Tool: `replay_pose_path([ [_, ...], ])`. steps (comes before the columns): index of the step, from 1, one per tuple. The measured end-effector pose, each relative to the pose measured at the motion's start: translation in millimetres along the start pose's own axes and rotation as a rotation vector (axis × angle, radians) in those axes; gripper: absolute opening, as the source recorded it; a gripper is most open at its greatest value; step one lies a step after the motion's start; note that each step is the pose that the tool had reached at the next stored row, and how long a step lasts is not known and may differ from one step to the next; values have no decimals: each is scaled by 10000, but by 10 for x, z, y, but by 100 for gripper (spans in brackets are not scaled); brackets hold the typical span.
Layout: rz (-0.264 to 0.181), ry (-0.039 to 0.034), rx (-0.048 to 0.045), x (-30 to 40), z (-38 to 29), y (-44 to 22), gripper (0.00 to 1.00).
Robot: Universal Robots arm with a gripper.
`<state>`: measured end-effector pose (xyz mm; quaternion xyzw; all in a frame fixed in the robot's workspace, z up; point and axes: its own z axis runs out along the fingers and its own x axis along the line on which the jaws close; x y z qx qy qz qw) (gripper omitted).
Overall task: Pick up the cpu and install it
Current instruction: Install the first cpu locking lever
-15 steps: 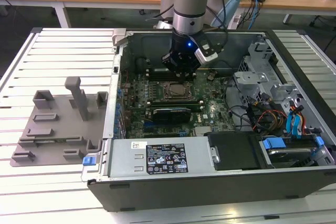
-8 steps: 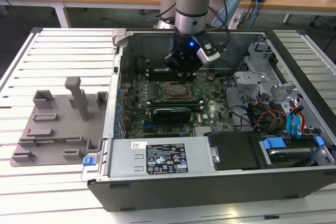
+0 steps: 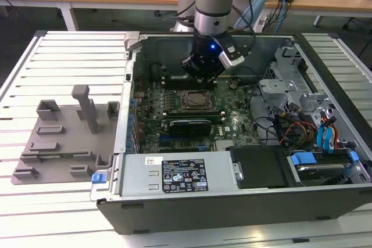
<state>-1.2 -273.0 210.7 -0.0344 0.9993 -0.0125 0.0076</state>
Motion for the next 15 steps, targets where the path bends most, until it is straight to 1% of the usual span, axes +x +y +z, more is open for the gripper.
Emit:
replay_pose_path([
  [1, 1, 1, 1, 2, 1, -31, 11],
  [2, 2, 3, 4, 8, 1, -98, 11],
  [3, 0, 3, 19, 12, 4, -178, 11],
  [5, 0, 7, 67, 19, 2, -268, 11],
  [7, 0, 4, 70, 20, -24, -289, 11],
  [10, 2, -2, 74, 20, -99, -304, 11],
  [12, 1, -3, 75, 19, -159, -308, 11],
  [13, 1, -4, 75, 18, -212, -310, 11],
  [15, 1, -2, 77, 18, -253, -311, 11],
])
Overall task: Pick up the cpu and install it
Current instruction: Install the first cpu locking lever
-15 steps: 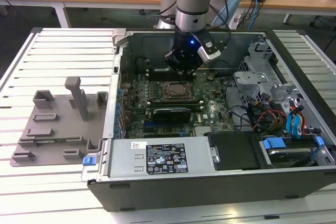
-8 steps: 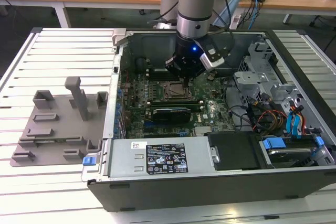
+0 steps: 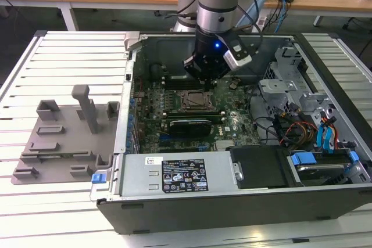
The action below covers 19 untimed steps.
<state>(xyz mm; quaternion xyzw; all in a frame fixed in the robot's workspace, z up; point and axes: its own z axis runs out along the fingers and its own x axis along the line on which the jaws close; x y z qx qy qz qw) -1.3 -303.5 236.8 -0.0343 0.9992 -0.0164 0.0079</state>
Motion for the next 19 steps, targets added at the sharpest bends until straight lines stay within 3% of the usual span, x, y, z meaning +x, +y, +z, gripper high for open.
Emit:
replay_pose_path([
  [10, -1, 0, 6, -4, -230, -8, 11],
  [13, -1, 0, 10, -5, -333, -11, 11],
  [19, 0, 0, 9, -5, -351, -12, 11],
])
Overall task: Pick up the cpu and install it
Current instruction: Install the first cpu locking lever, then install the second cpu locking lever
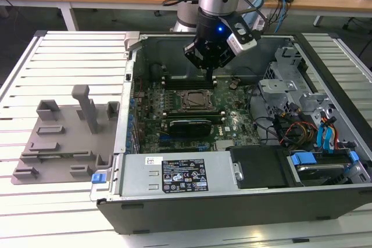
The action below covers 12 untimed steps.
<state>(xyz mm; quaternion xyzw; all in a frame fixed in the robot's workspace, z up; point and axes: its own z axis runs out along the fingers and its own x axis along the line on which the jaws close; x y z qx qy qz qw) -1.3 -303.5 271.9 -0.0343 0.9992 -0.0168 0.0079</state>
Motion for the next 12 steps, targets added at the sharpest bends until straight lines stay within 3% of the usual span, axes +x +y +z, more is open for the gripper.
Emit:
replay_pose_path([
  [12, -1, 0, 1, 0, -2, 0, 11],
])
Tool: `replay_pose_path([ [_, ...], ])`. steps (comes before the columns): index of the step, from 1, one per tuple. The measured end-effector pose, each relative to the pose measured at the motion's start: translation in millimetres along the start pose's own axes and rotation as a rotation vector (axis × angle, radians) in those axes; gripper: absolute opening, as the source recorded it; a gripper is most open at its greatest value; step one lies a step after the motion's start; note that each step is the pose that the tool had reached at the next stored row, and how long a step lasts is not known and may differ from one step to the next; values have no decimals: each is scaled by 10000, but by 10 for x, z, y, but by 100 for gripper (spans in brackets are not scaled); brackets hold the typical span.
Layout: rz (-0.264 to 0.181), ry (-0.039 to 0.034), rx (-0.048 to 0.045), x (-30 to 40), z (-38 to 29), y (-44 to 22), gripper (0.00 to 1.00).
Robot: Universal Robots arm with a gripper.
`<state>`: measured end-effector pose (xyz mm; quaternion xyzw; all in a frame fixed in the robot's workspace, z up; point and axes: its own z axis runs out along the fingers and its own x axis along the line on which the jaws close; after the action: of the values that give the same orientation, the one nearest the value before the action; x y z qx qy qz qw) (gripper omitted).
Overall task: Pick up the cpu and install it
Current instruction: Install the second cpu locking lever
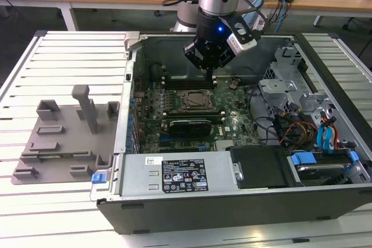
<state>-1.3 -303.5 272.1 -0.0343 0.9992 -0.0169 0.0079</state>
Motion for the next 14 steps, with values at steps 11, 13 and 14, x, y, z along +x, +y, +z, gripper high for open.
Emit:
replay_pose_path([
  [11, 1, 0, 0, 14, 12, -206, 11],
  [13, 0, 0, 0, 17, 16, -242, 11],
  [14, 0, 0, -1, 17, 17, -251, 11],
])
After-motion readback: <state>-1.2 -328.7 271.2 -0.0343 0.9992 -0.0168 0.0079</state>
